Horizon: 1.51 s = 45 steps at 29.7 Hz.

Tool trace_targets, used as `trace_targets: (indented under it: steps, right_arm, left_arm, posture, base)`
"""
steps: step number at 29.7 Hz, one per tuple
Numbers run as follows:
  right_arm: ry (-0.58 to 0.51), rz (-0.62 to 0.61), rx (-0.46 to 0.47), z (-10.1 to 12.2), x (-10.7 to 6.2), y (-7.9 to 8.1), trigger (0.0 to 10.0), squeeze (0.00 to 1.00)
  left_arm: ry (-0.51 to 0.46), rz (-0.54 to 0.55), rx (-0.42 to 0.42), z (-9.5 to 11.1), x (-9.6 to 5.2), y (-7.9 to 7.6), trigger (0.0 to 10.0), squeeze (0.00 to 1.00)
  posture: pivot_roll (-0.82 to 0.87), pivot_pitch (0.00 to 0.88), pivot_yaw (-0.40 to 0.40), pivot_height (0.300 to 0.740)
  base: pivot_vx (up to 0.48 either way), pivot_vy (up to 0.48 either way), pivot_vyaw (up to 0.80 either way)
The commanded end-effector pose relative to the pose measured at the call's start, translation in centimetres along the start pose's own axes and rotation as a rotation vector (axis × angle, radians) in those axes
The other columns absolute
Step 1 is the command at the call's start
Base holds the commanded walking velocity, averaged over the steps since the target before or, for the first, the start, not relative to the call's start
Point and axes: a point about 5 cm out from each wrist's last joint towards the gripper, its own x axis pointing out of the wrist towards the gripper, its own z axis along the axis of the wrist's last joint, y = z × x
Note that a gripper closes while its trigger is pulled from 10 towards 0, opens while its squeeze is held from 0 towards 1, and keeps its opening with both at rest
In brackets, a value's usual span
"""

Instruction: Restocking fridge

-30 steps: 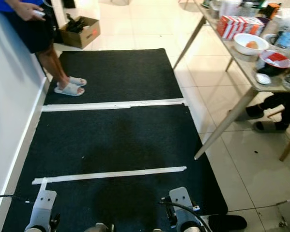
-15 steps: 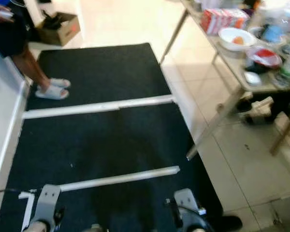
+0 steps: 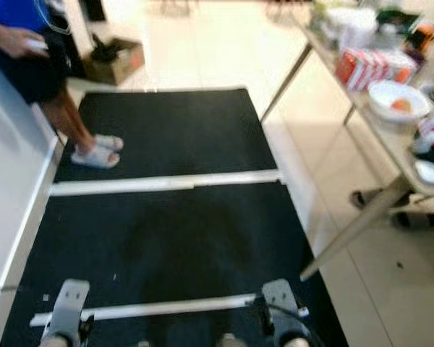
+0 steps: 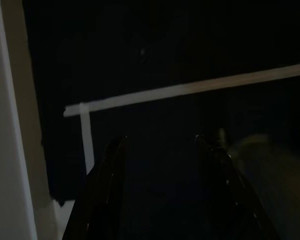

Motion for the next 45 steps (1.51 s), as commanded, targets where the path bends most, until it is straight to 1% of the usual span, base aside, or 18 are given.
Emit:
trace_targets:
  steps: [1, 14, 28, 37, 45]
  right_arm:
    - [0.030, 0.012, 0.009, -0.83, -0.40, 0.48, 10.0, 0.00]
    - [0.039, 0.006, 0.034, -1.04, -0.47, 0.31, 10.0, 0.00]
    - [0.046, 0.008, 0.025, -1.13, -0.49, 0.26, 10.0, 0.00]
    - [0.047, 0.010, 0.025, -1.15, -0.50, 0.29, 10.0, 0.00]
    - [0.047, 0.009, 0.025, -1.19, -0.53, 0.30, 10.0, 0.00]
  left_arm:
    - [0.020, -0.002, 0.003, -0.48, -0.12, -0.03, 10.0, 0.00]
    - [0.030, -0.001, 0.000, -0.75, -0.20, -0.07, 10.0, 0.00]
    - [0.039, 0.003, -0.003, -0.98, -0.25, -0.08, 10.0, 0.00]
    - [0.033, 0.005, -0.010, -0.89, -0.23, -0.09, 10.0, 0.00]
    - [0.016, 0.009, -0.036, -0.62, -0.18, -0.04, 10.0, 0.00]
  posture:
    - [-0.07, 0.161, -0.014, 0.727]
    - [-0.07, 0.165, -0.018, 0.727]
    - [-0.07, 0.166, -0.018, 0.727]
    - [-0.08, 0.167, -0.018, 0.727]
    - [-0.08, 0.168, -0.018, 0.727]
  base:
    - [0.401, 0.000, 0.00]
    - [0.399, 0.000, 0.00]
    - [0.375, 0.000, 0.00]
    - [0.053, 0.000, 0.00]
    - [0.000, 0.000, 0.00]
